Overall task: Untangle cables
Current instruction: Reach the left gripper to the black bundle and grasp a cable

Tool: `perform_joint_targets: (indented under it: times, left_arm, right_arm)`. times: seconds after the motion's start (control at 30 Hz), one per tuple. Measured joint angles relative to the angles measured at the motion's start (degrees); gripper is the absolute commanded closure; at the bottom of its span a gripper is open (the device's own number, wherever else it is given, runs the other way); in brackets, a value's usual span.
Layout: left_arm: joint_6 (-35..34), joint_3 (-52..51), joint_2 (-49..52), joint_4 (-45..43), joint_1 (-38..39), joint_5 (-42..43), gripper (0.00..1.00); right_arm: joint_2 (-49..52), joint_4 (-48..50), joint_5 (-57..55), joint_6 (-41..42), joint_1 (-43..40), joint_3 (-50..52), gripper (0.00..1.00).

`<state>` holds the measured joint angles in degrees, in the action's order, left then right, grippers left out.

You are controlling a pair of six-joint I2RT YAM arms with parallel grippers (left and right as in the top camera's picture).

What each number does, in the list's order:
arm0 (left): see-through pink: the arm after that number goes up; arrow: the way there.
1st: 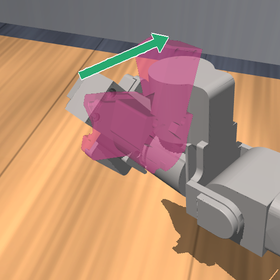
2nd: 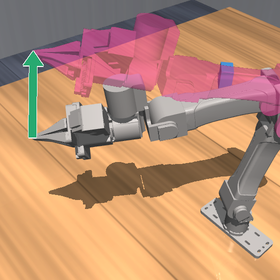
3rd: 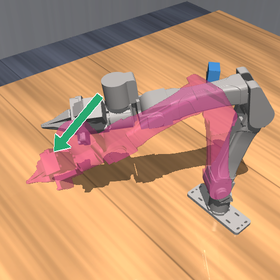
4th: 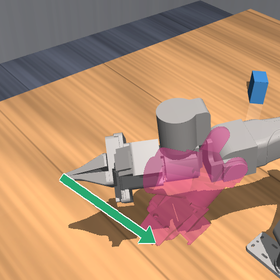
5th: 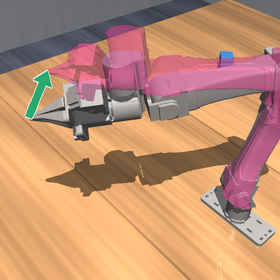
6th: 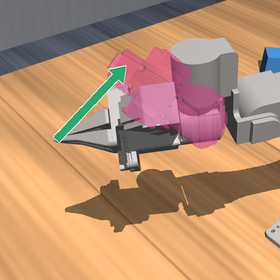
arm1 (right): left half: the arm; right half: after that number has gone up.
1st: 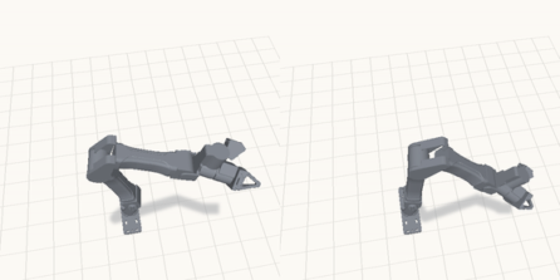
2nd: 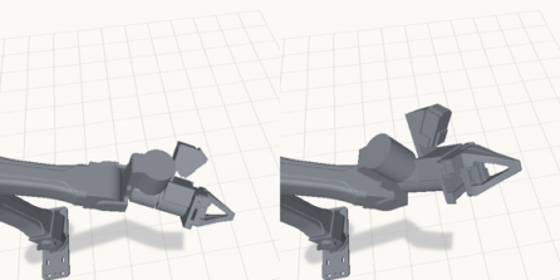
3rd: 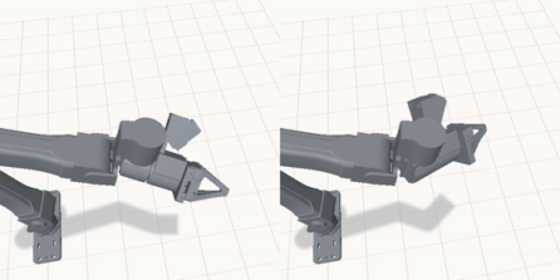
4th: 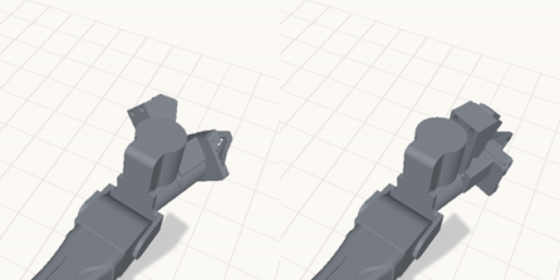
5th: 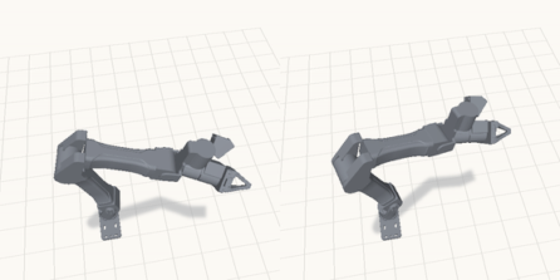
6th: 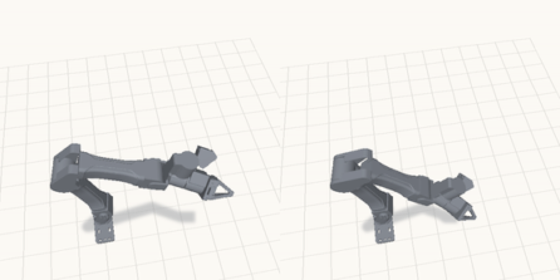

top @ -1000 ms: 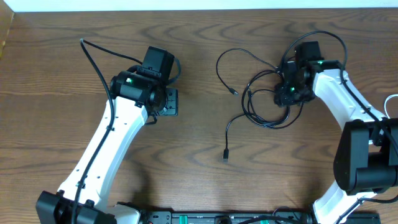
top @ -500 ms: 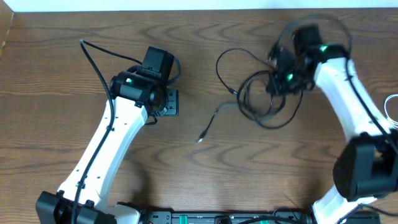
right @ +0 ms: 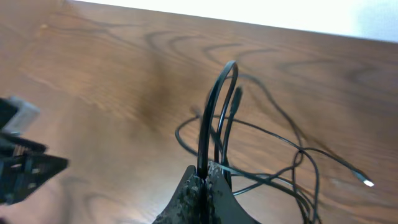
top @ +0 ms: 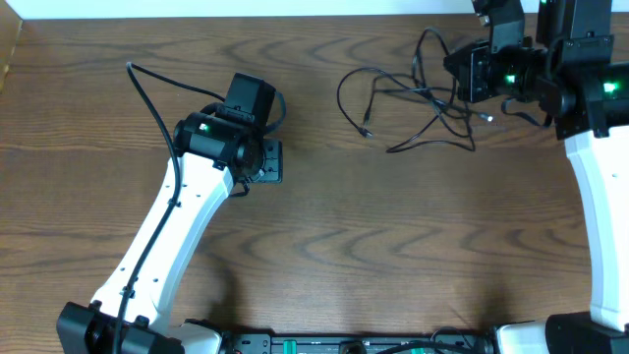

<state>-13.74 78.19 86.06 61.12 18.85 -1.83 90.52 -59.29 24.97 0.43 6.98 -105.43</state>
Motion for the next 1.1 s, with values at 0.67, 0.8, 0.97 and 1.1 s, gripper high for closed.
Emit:
perform_joint_targets:
  times: [0.67, 0.8, 0.97, 1.1]
  left_arm:
    - [0.0, 0.0, 0.0, -0.3, 0.0, 0.1, 0.37]
    - [0.0, 0.0, 0.0, -2.4, 0.0, 2.1, 0.37]
    - [0.2, 0.0, 0.0, -10.3, -0.1, 11.5, 0.26]
    - [0.4, -0.1, 0.0, -18.8, -0.1, 25.6, 0.25]
  right_arm:
    - [0.5, -4.5, 1.6, -2.4, 1.0, 0.0, 0.99]
    - [0.6, -7.7, 2.8, -4.7, 0.7, 0.0, 0.99]
    - [0.6, -10.3, 4.6, -5.4, 1.0, 0.0, 0.99]
    - [0.6, -10.8, -0.8, -2.4, 1.0, 0.0, 0.99]
